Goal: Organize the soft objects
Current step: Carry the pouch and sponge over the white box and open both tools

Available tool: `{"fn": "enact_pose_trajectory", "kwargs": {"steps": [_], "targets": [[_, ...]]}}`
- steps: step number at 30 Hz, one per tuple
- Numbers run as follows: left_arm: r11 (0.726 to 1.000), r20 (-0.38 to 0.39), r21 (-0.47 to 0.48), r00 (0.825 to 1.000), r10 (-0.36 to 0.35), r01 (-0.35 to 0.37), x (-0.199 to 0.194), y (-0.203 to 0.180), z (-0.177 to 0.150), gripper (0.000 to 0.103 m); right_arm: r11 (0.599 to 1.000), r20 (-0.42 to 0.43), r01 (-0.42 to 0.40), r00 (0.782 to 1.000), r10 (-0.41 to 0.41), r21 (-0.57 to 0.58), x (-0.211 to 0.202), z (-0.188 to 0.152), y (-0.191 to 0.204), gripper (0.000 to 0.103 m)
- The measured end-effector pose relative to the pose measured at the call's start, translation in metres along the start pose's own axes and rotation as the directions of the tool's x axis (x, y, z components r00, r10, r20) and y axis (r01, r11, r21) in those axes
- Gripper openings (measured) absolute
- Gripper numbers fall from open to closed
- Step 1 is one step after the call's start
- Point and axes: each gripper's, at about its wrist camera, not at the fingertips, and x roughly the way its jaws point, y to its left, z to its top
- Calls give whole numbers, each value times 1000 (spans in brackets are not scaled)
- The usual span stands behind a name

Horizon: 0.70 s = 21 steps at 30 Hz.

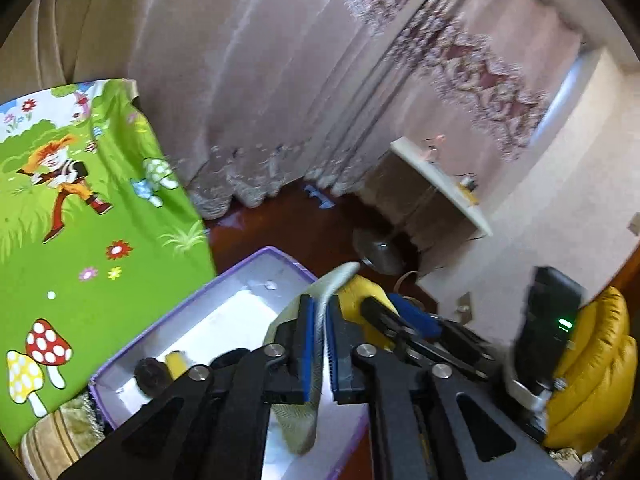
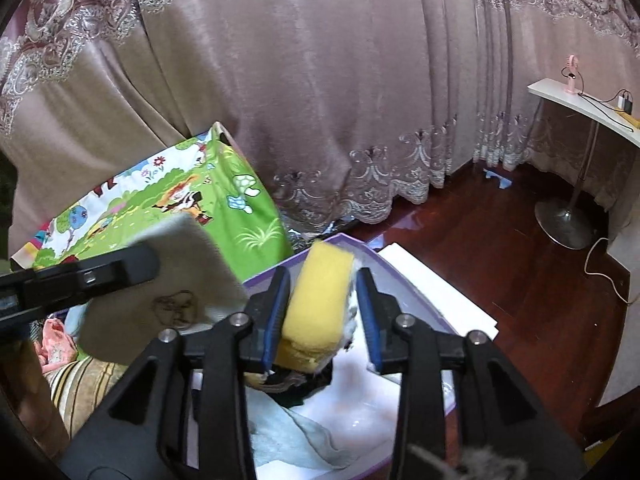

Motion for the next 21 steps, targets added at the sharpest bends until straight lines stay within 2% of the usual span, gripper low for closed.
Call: {"fn": "enact_pose_trajectory", "kwargs": {"steps": [2,4,5,10,15,19,21], "targets": [[999,15,-16,999,42,-42,-1,7,1,26,1000,-2,15,1000,-15,-4,1,-1,-1,42],[996,41,-42,995,86,-84,-6,15,1,50,1000,-9,23,1000,-23,-10,2,-2,-1,42],[993,68,-60,992,103,-99,-11,19,-1,53,1000,-14,26,1000,-26,-15,3,-2,0,42],[986,141,-61,976,165,-157,-27,29,-3,53,1000,-24,0,1000,-1,-26,4,-4,5,42],[961,225,14,937,268,-278,-44,29,-9,61,999,-24,-16,1000,15,-30,2,-3,9,47],[934,240,54,912,331,-354,-57,32,-15,61,998,-23,-36,999,36,-43,0,-3,19,49],[932,238,62,912,333,-357,-64,32,-18,61,997,-22,-48,999,46,-54,-1,-3,26,49]]}}
